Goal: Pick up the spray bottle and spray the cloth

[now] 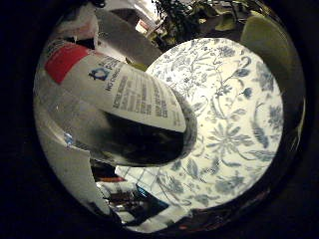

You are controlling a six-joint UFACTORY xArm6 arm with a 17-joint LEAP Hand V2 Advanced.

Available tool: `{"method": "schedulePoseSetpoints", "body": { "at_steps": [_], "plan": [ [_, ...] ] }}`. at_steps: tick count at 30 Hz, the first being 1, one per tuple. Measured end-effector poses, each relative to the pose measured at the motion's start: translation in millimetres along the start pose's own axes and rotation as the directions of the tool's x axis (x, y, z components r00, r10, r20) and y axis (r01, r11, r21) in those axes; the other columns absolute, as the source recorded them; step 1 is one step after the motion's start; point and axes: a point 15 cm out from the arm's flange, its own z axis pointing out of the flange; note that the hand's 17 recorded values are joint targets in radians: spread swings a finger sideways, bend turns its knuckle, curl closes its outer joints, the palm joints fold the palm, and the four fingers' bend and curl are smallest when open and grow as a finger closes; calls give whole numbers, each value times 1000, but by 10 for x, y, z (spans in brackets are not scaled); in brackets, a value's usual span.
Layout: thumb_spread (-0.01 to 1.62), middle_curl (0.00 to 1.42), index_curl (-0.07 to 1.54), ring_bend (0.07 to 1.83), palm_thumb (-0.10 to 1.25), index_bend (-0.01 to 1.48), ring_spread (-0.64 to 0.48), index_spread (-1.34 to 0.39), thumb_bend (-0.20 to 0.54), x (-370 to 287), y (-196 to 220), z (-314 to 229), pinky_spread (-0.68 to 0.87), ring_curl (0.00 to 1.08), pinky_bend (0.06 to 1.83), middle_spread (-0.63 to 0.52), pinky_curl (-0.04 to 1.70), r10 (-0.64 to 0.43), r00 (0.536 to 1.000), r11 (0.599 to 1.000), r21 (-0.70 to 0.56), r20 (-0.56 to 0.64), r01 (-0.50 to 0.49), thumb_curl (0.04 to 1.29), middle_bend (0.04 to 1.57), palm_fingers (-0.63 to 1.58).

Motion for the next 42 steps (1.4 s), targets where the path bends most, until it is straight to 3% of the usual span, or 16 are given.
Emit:
{"method": "schedulePoseSetpoints", "body": {
  "at_steps": [4,10,18,23,30,34,42],
  "plan": [
    [1184,564,620,1431,1083,1172,-150,-154,-10,-436,84,109,-179,547,1224,-81,811,-8,997,971,-240,-74,-10,574,1292,1231],
    [1193,556,613,1433,1074,1182,-147,-154,-9,-726,258,405,-185,544,1187,-92,873,-71,972,900,-435,-223,-34,585,1297,1232],
    [1192,554,606,1433,1054,1185,-147,-157,-10,-1012,582,733,-193,542,1139,-97,938,-302,837,721,-684,-457,-113,595,1303,1234],
    [1192,552,603,1432,1052,1185,-147,-163,-9,-1196,777,867,-199,541,1118,-98,969,-386,766,618,-760,-514,-199,598,1302,1236],
    [1193,551,601,1430,1046,1184,-147,-164,-10,-1176,786,924,-205,540,1097,-98,1001,-540,606,513,-799,-584,-312,602,1301,1238],
    [1194,550,600,1429,1044,1184,-147,-164,-9,-1109,812,1032,-208,540,1086,-98,1018,-545,589,472,-798,-597,-374,606,1300,1239],
    [1201,548,599,1428,1059,1183,-147,-164,-9,-909,810,1335,-215,540,1077,-98,1044,-520,561,438,-765,-644,-472,604,1303,1241]
  ]
}}
